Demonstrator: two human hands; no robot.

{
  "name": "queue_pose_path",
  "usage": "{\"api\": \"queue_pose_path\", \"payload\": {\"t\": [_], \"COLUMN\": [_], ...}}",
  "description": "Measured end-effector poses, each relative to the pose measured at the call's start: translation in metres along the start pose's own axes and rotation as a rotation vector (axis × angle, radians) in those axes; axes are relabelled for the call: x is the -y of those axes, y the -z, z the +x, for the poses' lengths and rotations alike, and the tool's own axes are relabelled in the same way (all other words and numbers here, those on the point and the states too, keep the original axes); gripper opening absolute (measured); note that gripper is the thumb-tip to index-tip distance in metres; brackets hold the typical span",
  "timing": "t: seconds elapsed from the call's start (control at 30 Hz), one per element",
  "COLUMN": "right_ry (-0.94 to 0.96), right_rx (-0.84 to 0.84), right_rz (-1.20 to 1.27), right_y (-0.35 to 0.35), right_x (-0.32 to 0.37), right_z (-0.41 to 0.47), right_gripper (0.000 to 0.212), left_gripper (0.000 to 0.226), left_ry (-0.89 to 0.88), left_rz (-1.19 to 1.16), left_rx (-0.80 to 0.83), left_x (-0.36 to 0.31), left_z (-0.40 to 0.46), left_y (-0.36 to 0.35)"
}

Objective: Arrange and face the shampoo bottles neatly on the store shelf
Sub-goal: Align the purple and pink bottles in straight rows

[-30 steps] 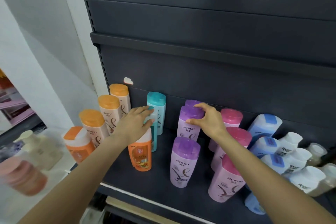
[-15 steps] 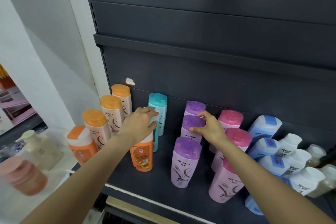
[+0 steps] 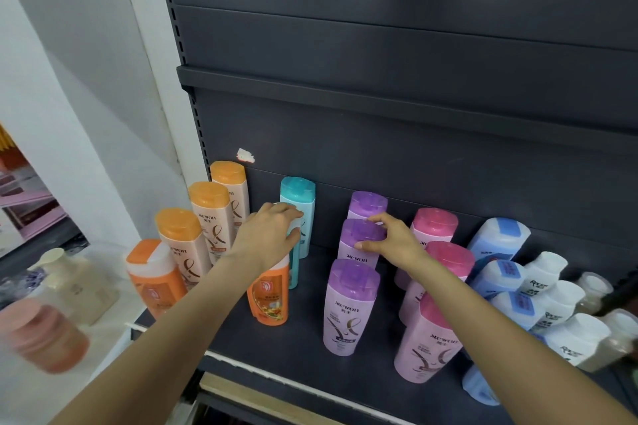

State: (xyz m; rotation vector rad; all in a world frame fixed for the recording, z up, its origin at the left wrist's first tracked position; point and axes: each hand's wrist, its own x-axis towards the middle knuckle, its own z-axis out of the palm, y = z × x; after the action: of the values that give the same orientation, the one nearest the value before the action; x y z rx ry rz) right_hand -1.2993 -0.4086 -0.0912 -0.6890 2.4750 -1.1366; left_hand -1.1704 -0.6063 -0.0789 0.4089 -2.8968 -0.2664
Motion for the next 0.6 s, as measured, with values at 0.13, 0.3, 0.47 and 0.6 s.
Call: {"api": "queue_pose_path", "payload": {"t": [0.13, 0.3, 0.47, 0.6], "right_ry": [0.08, 0.154, 0.069, 0.05], "right_rx": [-0.079, -0.206, -0.106, -0.047], "right_rz": [0.045, -0.267, -0.473, -0.452], "right_y": [0.024, 0.071, 0.094, 0.102], "right_x": [0.001, -0.015, -0.043, -0.056], "right_z": [-0.003, 0.006, 0.026, 0.037], "right_gripper": [0.048, 0.045, 0.056, 0.055], "left_gripper": [0.038, 0.032, 0.045, 0.056], "left_ry": [-0.036, -0.173, -0.134, -0.032], "left_rz": [-0.087, -0.241, -0.191, -0.206], "left_rx": [-0.105, -0.119, 0.107, 0.223], "left_x": [-0.022, -0.069, -0.091, -0.09], "left_z": [0.006, 0.04, 0.09, 0.12], "left_y": [0.009, 0.009, -0.018, -0.033]}}
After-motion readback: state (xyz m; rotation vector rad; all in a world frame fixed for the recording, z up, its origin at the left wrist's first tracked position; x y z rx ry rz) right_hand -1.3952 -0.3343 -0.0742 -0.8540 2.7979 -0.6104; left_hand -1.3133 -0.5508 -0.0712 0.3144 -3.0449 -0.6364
